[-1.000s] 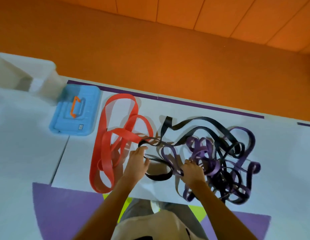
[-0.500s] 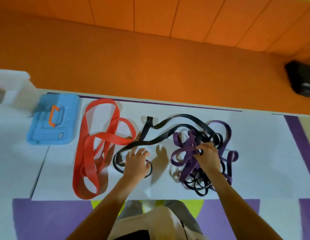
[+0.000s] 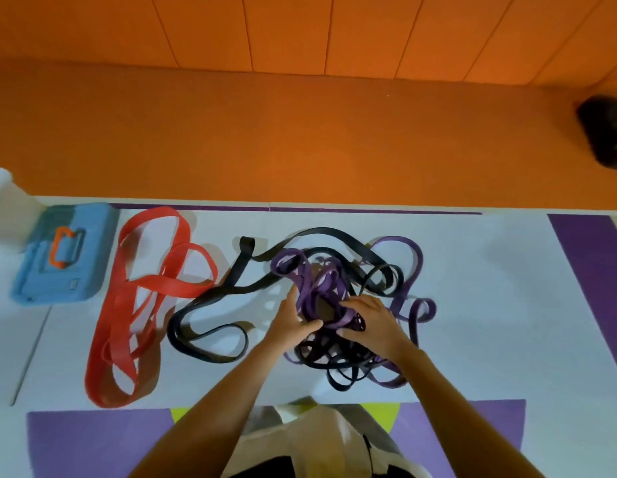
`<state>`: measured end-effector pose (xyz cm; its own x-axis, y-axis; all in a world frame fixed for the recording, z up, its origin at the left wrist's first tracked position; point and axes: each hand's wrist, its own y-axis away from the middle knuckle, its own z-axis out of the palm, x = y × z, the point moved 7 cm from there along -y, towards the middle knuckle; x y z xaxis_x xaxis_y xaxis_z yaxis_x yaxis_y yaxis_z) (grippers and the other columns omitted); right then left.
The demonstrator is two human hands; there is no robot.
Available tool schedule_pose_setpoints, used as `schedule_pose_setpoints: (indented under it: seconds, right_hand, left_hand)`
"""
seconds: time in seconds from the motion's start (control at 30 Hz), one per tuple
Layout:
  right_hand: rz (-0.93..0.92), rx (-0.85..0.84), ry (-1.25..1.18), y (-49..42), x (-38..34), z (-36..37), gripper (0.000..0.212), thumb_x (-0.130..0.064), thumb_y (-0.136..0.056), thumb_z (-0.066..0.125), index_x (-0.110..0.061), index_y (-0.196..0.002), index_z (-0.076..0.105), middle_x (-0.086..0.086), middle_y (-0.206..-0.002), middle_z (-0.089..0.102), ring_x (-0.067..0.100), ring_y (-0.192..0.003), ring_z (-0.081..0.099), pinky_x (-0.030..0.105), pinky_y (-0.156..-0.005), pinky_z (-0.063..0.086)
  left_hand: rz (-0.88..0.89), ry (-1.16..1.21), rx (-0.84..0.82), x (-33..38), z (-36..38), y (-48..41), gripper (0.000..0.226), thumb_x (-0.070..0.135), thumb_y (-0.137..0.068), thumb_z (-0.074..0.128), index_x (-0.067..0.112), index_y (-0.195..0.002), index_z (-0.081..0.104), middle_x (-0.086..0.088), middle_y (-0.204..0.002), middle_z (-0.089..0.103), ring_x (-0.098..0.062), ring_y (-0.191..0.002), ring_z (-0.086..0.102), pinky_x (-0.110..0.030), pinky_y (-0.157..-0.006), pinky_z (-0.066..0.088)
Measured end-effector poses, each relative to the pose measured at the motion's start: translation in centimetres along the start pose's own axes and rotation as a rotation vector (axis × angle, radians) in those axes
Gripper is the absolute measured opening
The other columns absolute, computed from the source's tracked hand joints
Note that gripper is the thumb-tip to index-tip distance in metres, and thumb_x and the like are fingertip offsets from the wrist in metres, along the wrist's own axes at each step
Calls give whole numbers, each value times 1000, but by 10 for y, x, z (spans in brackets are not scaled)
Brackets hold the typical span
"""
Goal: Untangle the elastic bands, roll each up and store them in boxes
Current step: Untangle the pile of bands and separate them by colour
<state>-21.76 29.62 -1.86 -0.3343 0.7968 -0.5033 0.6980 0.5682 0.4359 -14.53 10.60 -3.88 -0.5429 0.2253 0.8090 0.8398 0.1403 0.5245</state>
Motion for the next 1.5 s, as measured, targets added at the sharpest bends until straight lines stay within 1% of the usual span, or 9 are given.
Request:
schedule_pose_setpoints:
  seconds: [0.1,0.17,0.3,0.53,0.7,0.9,1.1,1.33,1.5]
  right_hand:
    - [-58,-204,187,14,31,14,103,-87,-74,64,-55,-160,18,-6,-175,3,27,-162,-4,63,-127,9]
    - [-87,-263,201,21,46,21,111,-81,-70,73,-57,-159,11,-4,-176,-3,31,-162,0,65,-127,13]
    - [-116,-177,155,19,58,15,86,-49,-86,77,-52,-155,25,-3,-164,29,34,-142,49,52,-107,51]
    - [-103,-47,-141,7,60,-18,67,-16,-87,70,-44,-139,40,-9,-120,72,17,-103,72,42,-89,60]
    - [-222,107,-250,0,69,-49,41,-1,-83,78,-35,-104,69,-20,-99,73,4,-92,71,30,-85,57]
    - [-43,273,-290,6,90,-72,40,-4,-85,78,-40,-99,69,-24,-96,72,8,-90,71,24,-82,54]
    - [265,391,-186,16,106,-93,37,0,-87,71,-32,-105,64,-4,-101,70,25,-94,67,34,-77,55]
    - [240,-359,37,9,55,1,97,-58,-78,71,-34,-158,22,10,-157,38,37,-147,35,63,-120,28]
    - [180,-147,176,-7,45,10,108,-89,-67,61,-33,-154,30,7,-154,38,36,-147,36,64,-117,29]
  left_hand:
    - [-48,41,11,-8,10,-8,113,4,-85,86,22,-168,11,-7,-155,53,-20,-138,55,-46,-121,41]
    - [-90,55,17,-15,14,-11,116,6,-87,85,24,-169,6,-8,-151,57,-23,-136,59,-49,-120,42]
    - [-121,54,90,-17,18,-8,107,14,-90,84,27,-168,12,0,-146,60,-24,-139,58,-45,-120,43]
    - [-138,-233,498,-3,5,16,94,47,-94,74,42,-167,16,-3,-175,20,-31,-159,25,-55,-119,38]
    - [230,-575,176,8,38,6,52,31,-88,81,24,-138,70,-3,-170,34,-29,-161,20,-50,-129,24]
    - [111,-249,301,8,23,-3,15,28,-100,73,16,-93,75,2,-93,73,-7,-85,64,-25,-79,47]
    - [-66,-90,513,-8,5,6,14,29,-103,69,15,-99,69,3,-95,70,-10,-87,63,-5,-70,43]
    - [-119,-87,521,-18,19,12,19,25,-104,67,8,-112,71,-1,-104,68,-21,-98,64,-27,-85,46]
    - [-131,-212,501,-13,26,17,20,30,-106,62,13,-114,69,3,-106,68,-13,-99,62,-27,-89,49]
